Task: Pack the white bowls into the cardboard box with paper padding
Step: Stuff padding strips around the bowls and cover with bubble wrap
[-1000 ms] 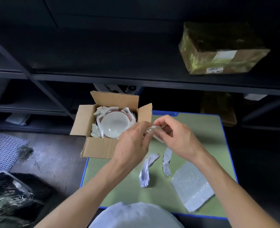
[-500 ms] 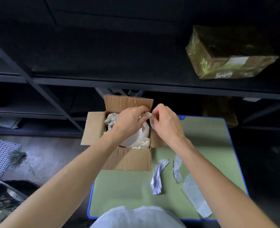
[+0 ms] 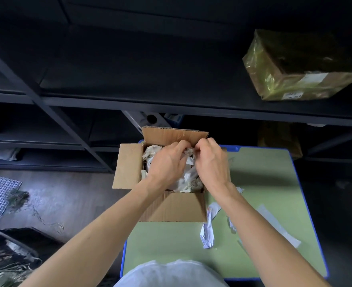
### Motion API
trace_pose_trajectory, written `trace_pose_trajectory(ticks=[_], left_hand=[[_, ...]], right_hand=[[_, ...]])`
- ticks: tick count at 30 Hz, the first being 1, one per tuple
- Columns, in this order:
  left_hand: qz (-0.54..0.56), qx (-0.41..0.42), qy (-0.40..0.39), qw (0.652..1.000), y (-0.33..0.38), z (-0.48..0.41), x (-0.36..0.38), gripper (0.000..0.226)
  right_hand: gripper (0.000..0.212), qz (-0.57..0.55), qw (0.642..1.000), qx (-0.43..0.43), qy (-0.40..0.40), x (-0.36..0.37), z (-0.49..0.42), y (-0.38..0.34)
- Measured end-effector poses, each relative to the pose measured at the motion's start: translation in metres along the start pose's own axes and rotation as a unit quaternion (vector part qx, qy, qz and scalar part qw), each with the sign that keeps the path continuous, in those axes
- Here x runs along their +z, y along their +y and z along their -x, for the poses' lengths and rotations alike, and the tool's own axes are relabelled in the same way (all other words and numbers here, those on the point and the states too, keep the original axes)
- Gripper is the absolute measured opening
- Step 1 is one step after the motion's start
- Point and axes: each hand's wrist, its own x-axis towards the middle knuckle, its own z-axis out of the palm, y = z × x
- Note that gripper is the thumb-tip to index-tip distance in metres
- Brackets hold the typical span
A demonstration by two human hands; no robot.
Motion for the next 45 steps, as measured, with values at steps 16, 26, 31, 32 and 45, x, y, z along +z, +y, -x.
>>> trace_pose_trajectory(ticks=[16,26,31,32,45], left_hand=[[-0.124,0.014,-0.043,0.991,0.006,0.010,0.007,0.030],[-0.133,0.008,-0.035,0.990,0.010,0.016,0.006,0.032],[-0.125,0.016,-0.054,0.991,0.012,0.028,0.002,0.037],[-0.118,0.017,-0.053,0.991,0.015,0.032,0.001,0.038],[-0.071,0.051,-0.040,0.995,0.048,0.074,0.007,0.020]], right_hand=[[0.041,0.118,0.984,-0.132,0.003,-0.002,0.031,0.022],[0.029,0.094,0.986,-0.136,-0.036,-0.007,0.044,0.024],[0.032,0.071,0.987,-0.142,-0.034,-0.012,0.056,0.026],[0.034,0.060,0.987,-0.145,-0.032,-0.014,0.057,0.026],[0.017,-0.034,0.990,-0.129,0.051,-0.051,0.089,0.075]])
